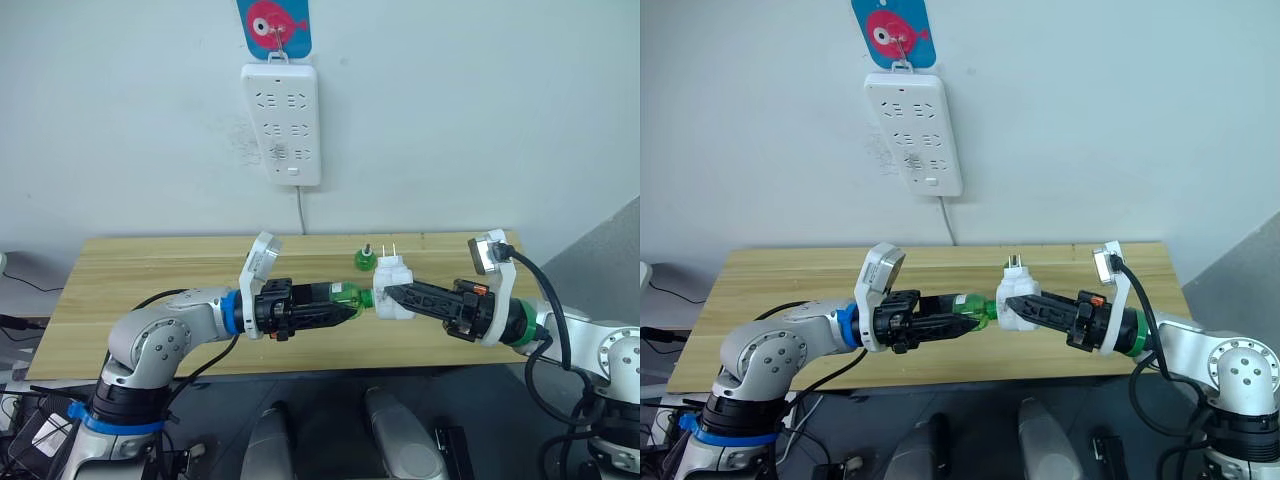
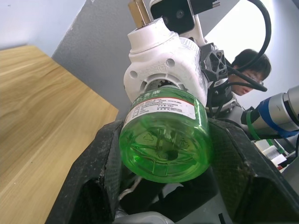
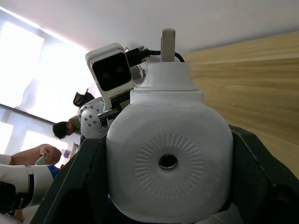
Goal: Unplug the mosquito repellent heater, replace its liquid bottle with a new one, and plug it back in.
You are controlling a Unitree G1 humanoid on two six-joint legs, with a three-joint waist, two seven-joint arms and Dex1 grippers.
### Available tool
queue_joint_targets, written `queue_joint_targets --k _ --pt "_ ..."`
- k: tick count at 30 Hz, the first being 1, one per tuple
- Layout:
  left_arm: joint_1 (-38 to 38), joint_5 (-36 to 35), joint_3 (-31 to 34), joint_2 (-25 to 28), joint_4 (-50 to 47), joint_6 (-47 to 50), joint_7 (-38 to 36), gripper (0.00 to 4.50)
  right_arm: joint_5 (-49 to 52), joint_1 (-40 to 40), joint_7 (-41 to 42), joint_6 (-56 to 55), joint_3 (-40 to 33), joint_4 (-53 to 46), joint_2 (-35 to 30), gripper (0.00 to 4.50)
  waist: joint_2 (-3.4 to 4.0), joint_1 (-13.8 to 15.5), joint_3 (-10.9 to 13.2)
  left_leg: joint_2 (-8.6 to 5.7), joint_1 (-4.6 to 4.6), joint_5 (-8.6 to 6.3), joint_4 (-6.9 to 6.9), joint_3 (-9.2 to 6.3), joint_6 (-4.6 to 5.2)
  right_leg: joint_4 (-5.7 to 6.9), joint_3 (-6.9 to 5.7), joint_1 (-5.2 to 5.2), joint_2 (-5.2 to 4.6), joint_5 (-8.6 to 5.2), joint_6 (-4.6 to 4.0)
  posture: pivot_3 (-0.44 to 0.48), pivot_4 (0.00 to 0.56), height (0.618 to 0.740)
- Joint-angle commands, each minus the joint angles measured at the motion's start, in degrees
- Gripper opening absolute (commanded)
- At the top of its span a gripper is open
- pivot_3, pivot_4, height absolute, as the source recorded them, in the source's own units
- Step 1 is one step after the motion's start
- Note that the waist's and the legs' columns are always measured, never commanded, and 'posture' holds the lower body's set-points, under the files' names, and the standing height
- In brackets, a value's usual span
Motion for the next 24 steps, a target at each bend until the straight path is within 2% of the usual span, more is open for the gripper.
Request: queue_joint_targets --k 1,6,14,19,23,24 --pt "-0.19 -0.19 -1.27 -0.62 -2.41 -1.28 -1.32 2.37 3.3 0.51 -0.06 -2.66 1.77 -1.81 -1.72 3.0 -0.01 0.01 0.01 0.0 0.0 0.0 0.0 0.0 0.0 0.0 0.0 0.0 0.0 0.0 -0.01 -0.216 0.276 0.735" --pt "-0.09 2.7 -1.64 -2.38 -1.16 -4.22 0.01 2.37 6.33 0.83 1.05 -4.39 4.3 -3.53 -4.83 3.0 -0.04 0.09 0.03 -0.01 0.0 0.0 0.0 0.01 0.0 -0.03 0.01 0.0 -0.01 -0.03 -0.05 -0.218 0.276 0.735" --pt "0.03 6.6 -5.31 -2.18 -3.17 -7.96 -3.14 2.37 5.43 0.17 1.07 -7.55 8.19 -6.01 -6.48 3.0 -0.06 0.17 0.05 -0.01 -0.01 0.0 -0.01 0.02 0.0 -0.03 0.02 -0.02 -0.01 -0.19 -0.33 -0.219 0.277 0.735" --pt "-0.77 9.72 -7.58 -4.68 -4.08 -11.3 -2.18 2.37 8.62 -0.81 0.2 -7.64 11.35 -6.62 -8.29 3.0 -0.09 0.32 0.06 -0.01 -0.01 0.0 -0.01 0.02 0.0 -0.04 0.03 -0.01 -0.02 -0.2 -0.34 -0.22 0.276 0.735" --pt "-1.73 13.77 -7.43 -7.59 -1.82 -15.94 -0.15 2.37 7.53 -0.58 0.13 -8.01 11.83 -6.67 -9.9 4.35 -0.17 0.47 0.12 -0.02 -0.02 0.0 -0.01 0.02 0.0 -0.05 0.03 0.0 -0.02 -0.2 -0.34 -0.221 0.277 0.735" --pt "-1.82 14.59 -7.45 -7.98 -1.46 -16.86 0.1 2.37 7.25 -0.5 0.11 -8.25 11.96 -6.67 -10.21 4.44 -0.26 0.55 0.17 -0.02 -0.02 0.0 -0.01 0.02 0.0 -0.06 0.03 -0.01 -0.02 -0.2 -0.34 -0.222 0.276 0.735"
